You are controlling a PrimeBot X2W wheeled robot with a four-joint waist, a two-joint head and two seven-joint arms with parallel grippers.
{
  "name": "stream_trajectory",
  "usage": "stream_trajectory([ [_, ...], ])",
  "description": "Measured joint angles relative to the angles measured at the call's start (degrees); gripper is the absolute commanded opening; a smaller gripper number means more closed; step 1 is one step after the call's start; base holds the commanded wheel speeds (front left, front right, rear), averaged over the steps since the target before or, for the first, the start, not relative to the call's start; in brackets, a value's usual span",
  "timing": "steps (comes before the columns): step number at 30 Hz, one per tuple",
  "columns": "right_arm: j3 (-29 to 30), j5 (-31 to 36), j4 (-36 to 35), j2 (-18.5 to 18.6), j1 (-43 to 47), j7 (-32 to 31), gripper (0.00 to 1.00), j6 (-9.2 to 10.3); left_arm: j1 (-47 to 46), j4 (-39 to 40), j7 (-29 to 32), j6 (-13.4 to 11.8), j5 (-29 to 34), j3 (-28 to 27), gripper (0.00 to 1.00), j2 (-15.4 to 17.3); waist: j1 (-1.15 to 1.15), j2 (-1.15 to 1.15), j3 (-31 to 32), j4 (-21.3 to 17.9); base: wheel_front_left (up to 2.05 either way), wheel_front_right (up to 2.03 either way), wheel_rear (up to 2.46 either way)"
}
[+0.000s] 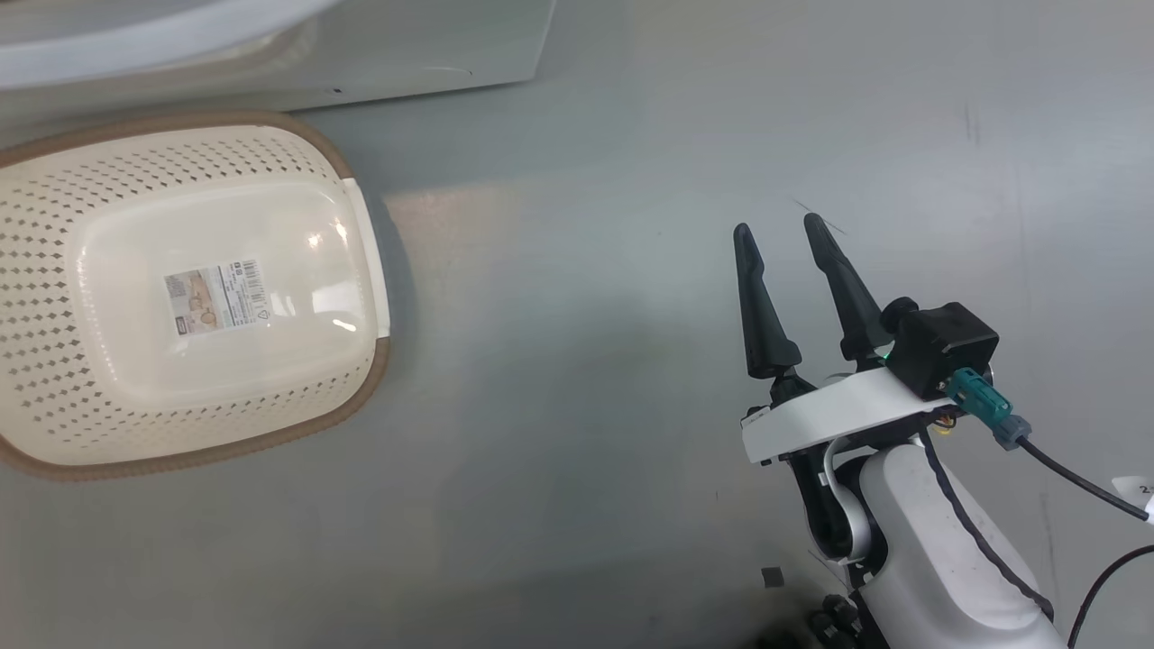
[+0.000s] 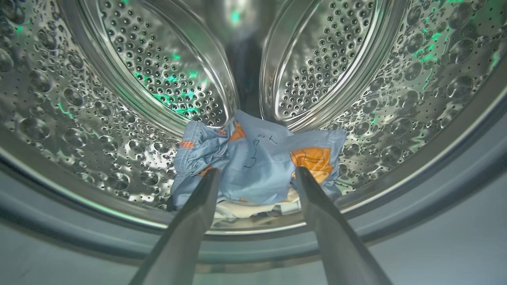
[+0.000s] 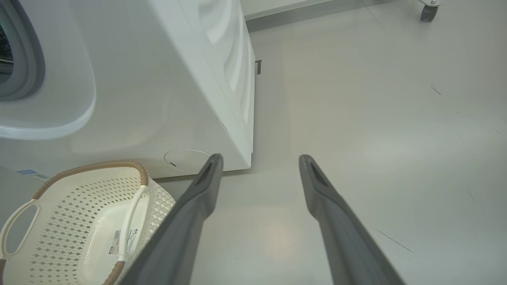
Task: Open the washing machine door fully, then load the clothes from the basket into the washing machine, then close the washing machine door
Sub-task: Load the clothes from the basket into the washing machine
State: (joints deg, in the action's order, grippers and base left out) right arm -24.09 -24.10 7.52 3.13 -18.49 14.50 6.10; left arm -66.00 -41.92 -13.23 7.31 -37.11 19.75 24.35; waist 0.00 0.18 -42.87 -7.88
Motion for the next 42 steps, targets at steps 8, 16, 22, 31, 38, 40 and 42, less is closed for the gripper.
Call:
stream_trajectory([
  [8, 1.3, 0.0, 1.6, 0.0, 0.3, 0.0, 1.00, -0.75, 7.5, -0.4, -1.2, 0.0, -1.3, -0.5, 1.00, -1.1, 0.00, 0.00, 4.8, 1.7, 0.00, 0.00, 0.00],
  [16, 3.0, 0.0, 2.7, 0.0, 2.2, 0.0, 1.00, -1.51, 14.5, 0.6, -1.2, 0.0, -1.8, -4.0, 1.00, -1.8, 0.00, 0.00, 10.1, 2.8, 0.00, 0.00, 0.00],
  [22, 4.2, 0.7, 3.2, 0.0, 3.3, 0.0, 1.00, -2.03, 18.6, 5.9, -1.2, 0.0, -1.1, -8.4, 1.00, -2.1, 0.00, 0.00, 14.2, 3.6, 0.00, 0.00, 0.00],
  [31, 6.2, 1.4, 3.2, 0.1, 6.1, 0.0, 1.00, -3.03, 30.9, 12.8, -1.2, 0.0, 1.7, -11.8, 1.00, -4.3, 0.00, 0.00, 20.8, 4.3, 0.00, 0.00, 0.00],
  [38, 7.6, 2.3, 2.9, 0.5, 7.8, 0.0, 1.00, -3.14, 39.5, 17.0, -1.2, -0.2, 4.2, -13.1, 1.00, -6.7, 0.00, 0.00, 25.1, 5.0, 0.00, 0.00, 0.00],
  [40, 8.1, 2.5, 2.6, 0.7, 8.5, 0.0, 1.00, -3.14, 41.6, 18.4, -1.2, -0.4, 4.6, -13.5, 1.00, -7.5, 0.00, 0.00, 26.2, 5.3, 0.00, 0.00, 0.00],
  [42, 8.3, 2.6, 2.5, 0.9, 9.3, 0.0, 1.00, -3.48, 43.6, 19.6, -1.2, -0.5, 5.5, -13.6, 1.00, -8.4, 0.00, 0.00, 27.3, 5.5, 0.00, 0.00, 0.00],
])
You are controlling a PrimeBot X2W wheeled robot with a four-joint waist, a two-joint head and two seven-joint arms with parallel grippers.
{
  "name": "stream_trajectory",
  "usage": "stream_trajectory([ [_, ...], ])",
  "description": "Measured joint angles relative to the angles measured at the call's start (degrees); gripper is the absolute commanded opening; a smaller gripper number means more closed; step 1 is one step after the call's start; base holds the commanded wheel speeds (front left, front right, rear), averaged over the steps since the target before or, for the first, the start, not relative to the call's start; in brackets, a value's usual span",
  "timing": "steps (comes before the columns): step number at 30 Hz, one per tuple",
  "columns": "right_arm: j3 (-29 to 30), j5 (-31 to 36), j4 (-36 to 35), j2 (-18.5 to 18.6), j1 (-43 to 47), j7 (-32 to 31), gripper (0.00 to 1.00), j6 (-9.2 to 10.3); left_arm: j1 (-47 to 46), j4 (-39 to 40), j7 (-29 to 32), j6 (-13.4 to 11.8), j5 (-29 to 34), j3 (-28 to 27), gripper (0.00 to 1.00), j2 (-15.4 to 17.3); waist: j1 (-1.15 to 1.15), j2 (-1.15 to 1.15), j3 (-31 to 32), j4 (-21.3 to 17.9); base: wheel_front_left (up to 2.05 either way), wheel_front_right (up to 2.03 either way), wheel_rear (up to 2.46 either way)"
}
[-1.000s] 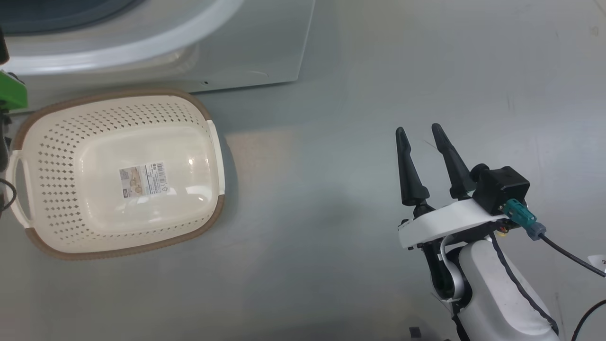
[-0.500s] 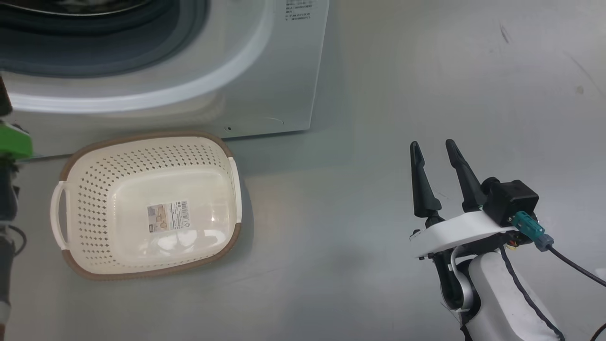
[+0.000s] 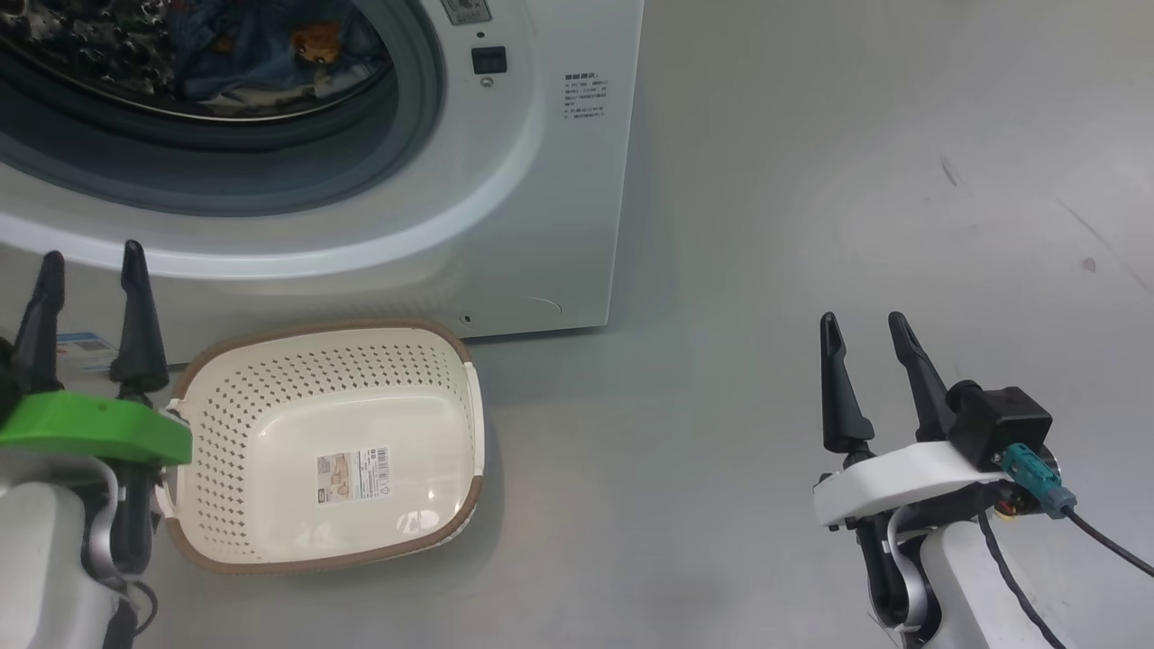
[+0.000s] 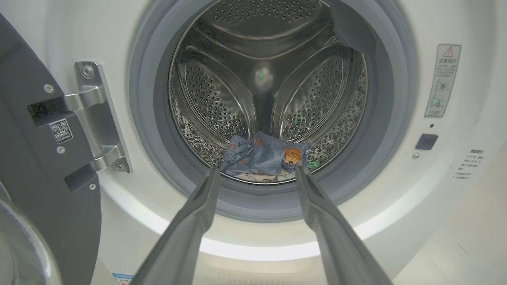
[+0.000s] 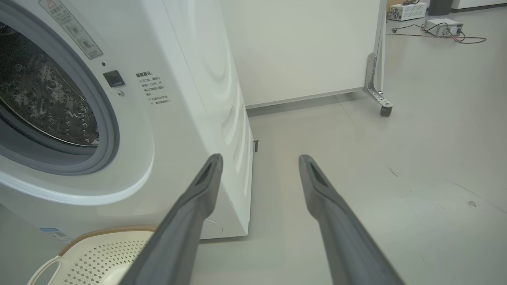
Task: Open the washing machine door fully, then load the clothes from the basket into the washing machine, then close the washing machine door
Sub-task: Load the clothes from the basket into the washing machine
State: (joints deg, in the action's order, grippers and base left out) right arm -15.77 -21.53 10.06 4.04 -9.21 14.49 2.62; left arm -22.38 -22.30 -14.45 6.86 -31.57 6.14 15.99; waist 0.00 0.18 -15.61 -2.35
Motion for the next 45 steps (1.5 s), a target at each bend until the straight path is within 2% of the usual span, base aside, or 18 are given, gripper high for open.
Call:
stream_trajectory([
  [10, 0.6, 0.2, -0.1, 0.1, 3.3, 0.0, 1.00, -0.59, 10.7, 5.9, 0.0, -1.5, 4.0, -2.8, 1.00, -1.1, 0.00, 0.00, 5.0, 0.8, 0.00, 0.00, 0.00],
  [22, 1.7, 1.0, -0.9, 0.8, 6.8, 0.0, 1.00, -1.07, 20.9, 11.5, 0.0, -2.4, 7.3, -4.0, 1.00, -4.7, 0.00, 0.00, 9.9, 0.9, 0.00, 0.00, 0.00],
  [32, 2.5, 1.0, -1.5, 1.1, 10.0, 0.0, 1.00, -1.07, 26.1, 14.3, 0.0, -3.1, 7.6, -5.5, 1.00, -7.5, 0.00, 0.00, 12.8, 1.1, 0.00, 0.00, 0.00],
  [39, 2.5, 1.3, -2.4, 1.2, 10.9, 0.0, 1.00, -1.51, 28.9, 16.5, 0.0, -3.3, 11.0, -5.6, 1.00, -6.9, 0.00, 0.00, 13.2, 1.0, 0.00, 0.00, 0.00],
  [45, 2.5, 1.9, -3.1, 1.3, 11.0, 0.0, 1.00, -1.56, 30.1, 17.6, 0.0, -3.3, 11.6, -5.6, 1.00, -7.0, 0.00, 0.00, 13.4, 0.8, 0.00, 0.00, 0.00],
])
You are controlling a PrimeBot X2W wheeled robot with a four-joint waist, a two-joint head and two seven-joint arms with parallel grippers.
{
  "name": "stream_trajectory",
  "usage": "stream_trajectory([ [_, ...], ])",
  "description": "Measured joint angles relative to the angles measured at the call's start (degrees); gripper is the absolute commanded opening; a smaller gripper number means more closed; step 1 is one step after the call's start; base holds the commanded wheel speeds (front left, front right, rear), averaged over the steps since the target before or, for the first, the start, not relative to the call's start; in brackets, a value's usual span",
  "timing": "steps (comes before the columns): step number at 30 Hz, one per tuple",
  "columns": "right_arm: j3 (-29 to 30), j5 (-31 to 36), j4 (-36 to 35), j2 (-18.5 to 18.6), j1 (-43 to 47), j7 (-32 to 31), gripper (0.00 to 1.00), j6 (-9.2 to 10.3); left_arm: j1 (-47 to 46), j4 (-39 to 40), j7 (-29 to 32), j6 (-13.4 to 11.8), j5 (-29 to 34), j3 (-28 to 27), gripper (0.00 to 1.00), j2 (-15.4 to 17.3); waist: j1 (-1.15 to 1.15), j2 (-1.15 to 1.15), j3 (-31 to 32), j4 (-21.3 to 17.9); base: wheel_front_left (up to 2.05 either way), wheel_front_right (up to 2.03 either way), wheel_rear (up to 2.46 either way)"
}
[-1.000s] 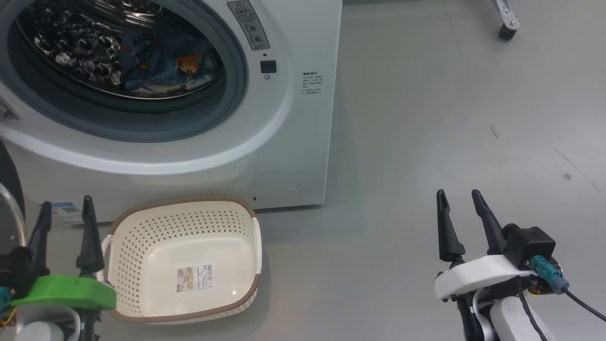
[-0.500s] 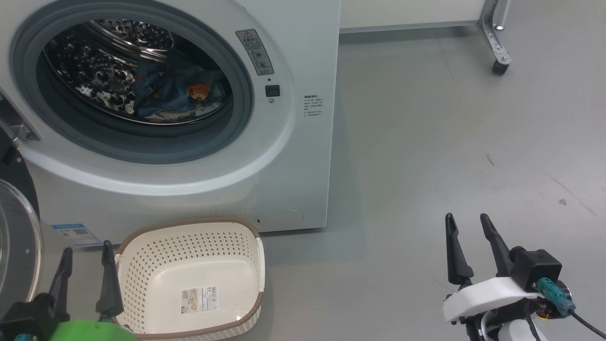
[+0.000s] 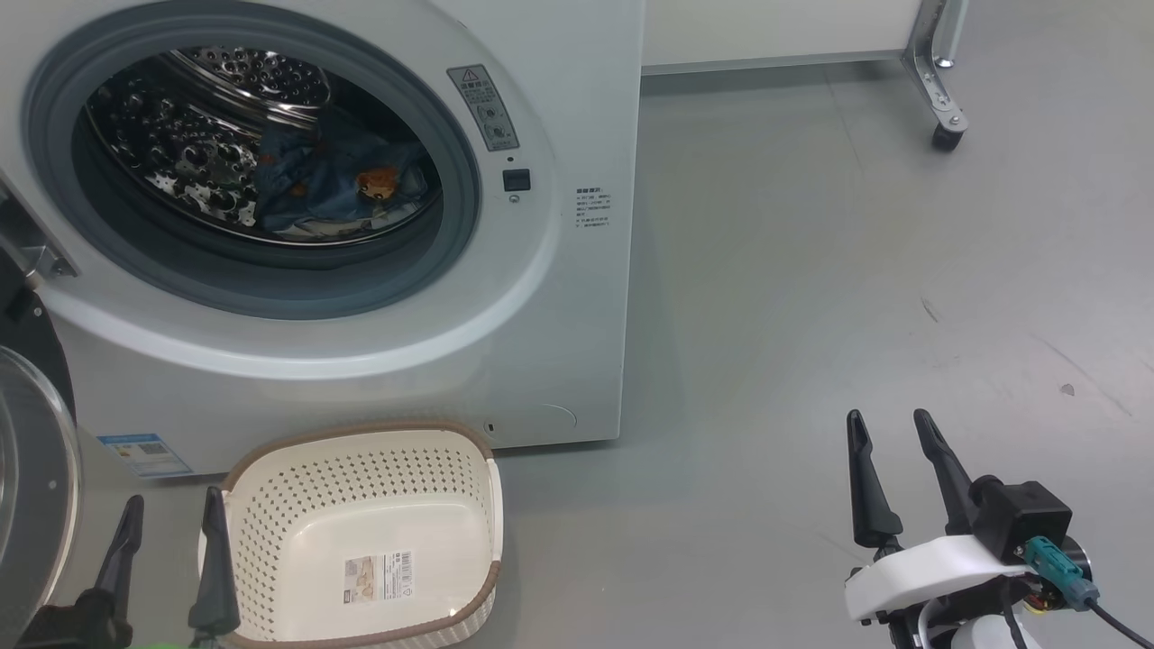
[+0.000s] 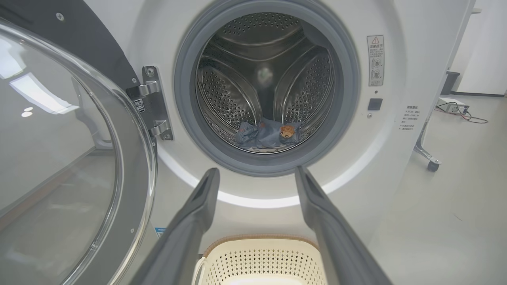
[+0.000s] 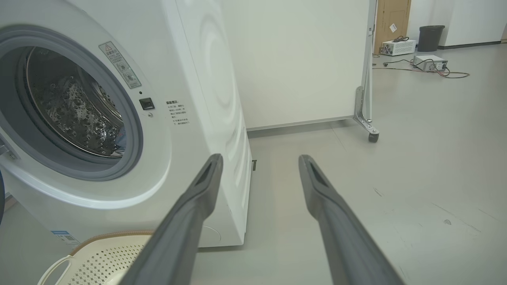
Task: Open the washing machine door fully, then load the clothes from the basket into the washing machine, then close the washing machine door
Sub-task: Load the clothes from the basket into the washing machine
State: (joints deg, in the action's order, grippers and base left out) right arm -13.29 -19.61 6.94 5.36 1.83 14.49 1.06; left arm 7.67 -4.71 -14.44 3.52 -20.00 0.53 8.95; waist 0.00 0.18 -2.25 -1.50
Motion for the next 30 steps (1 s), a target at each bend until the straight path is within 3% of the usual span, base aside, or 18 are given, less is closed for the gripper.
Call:
stream_trajectory([
  [30, 0.2, 0.1, -0.8, -0.1, 1.7, 0.0, 1.00, -0.51, 2.3, 2.6, 0.0, 0.6, 1.4, -1.7, 1.00, -2.3, 0.00, 0.00, -0.4, 0.5, 0.00, 0.00, 0.00],
])
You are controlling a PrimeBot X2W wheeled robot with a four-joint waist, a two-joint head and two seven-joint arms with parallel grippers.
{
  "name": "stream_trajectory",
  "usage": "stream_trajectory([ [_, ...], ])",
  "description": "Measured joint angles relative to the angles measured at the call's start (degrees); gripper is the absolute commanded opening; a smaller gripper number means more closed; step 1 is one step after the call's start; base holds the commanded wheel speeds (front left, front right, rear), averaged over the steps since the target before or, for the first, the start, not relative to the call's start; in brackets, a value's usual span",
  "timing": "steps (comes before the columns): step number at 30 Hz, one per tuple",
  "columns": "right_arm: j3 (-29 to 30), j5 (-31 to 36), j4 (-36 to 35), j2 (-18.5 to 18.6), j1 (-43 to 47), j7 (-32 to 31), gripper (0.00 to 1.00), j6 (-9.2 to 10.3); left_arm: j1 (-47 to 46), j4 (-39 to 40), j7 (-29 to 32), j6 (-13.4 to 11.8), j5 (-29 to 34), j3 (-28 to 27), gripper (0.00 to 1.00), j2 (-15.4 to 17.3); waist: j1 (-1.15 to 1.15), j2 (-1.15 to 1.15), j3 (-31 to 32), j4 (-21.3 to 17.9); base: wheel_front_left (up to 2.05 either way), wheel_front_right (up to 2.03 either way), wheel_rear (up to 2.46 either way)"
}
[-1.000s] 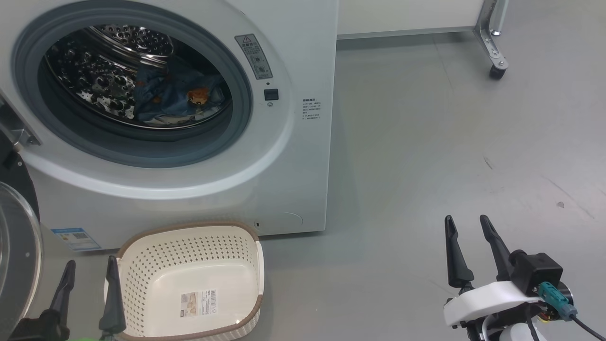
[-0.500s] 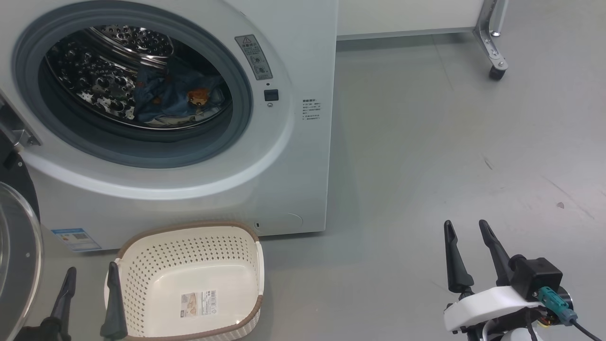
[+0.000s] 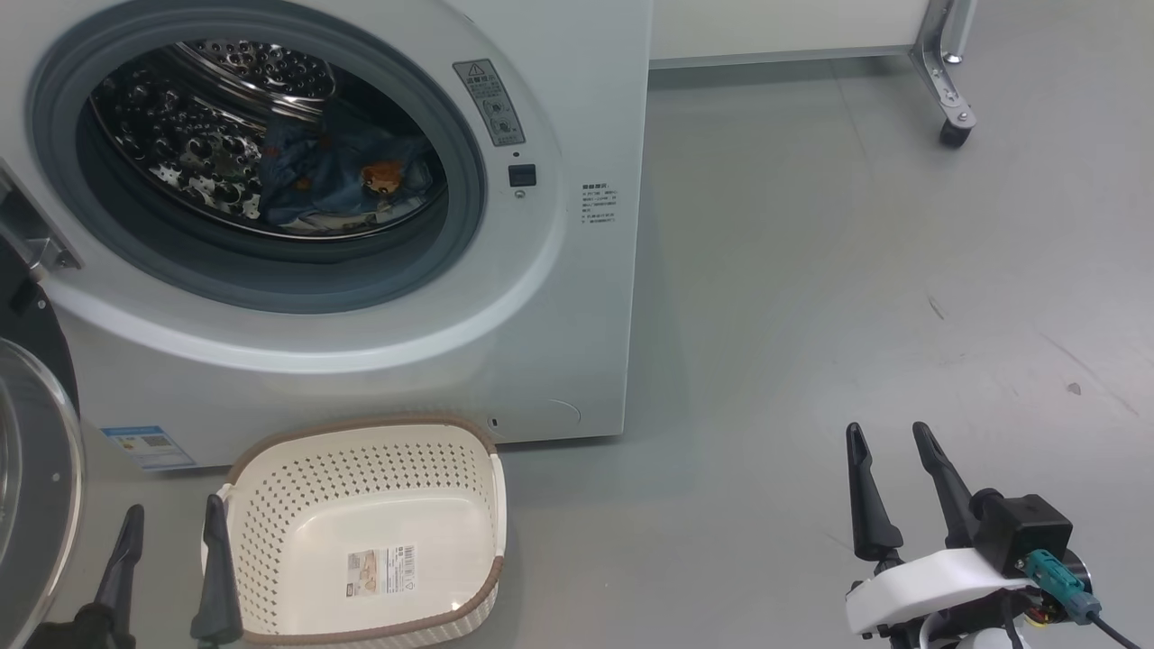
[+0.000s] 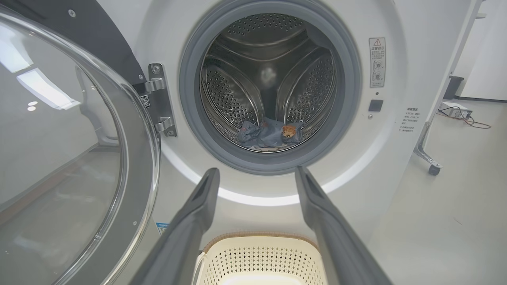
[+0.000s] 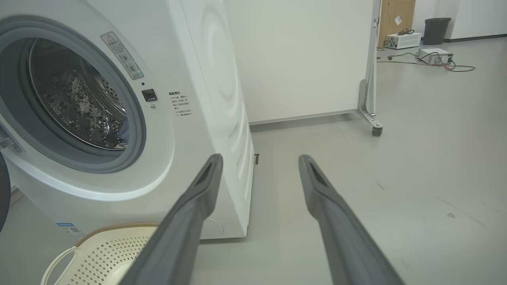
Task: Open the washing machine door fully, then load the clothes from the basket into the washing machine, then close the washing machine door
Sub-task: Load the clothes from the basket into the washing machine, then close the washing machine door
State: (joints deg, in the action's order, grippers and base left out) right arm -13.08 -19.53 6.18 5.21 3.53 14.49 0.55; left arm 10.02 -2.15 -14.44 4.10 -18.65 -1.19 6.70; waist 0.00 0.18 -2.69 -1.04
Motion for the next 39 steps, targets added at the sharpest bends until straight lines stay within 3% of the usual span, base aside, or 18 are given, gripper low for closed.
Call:
stream_trajectory([
  [20, 0.3, 0.0, -0.3, -0.6, 0.0, 0.0, 1.00, -0.46, 0.0, -0.3, 0.0, 0.4, 1.6, -1.1, 1.00, -0.6, 0.00, 0.00, -0.7, -0.1, -0.15, 0.15, 0.00],
  [39, 0.8, 0.0, -0.3, -1.0, 0.0, 0.0, 1.00, -0.49, -0.1, 0.4, 0.0, 1.0, 2.0, -2.1, 1.00, -1.2, 0.00, 0.00, -1.0, -0.3, -0.79, 0.79, 0.00],
])
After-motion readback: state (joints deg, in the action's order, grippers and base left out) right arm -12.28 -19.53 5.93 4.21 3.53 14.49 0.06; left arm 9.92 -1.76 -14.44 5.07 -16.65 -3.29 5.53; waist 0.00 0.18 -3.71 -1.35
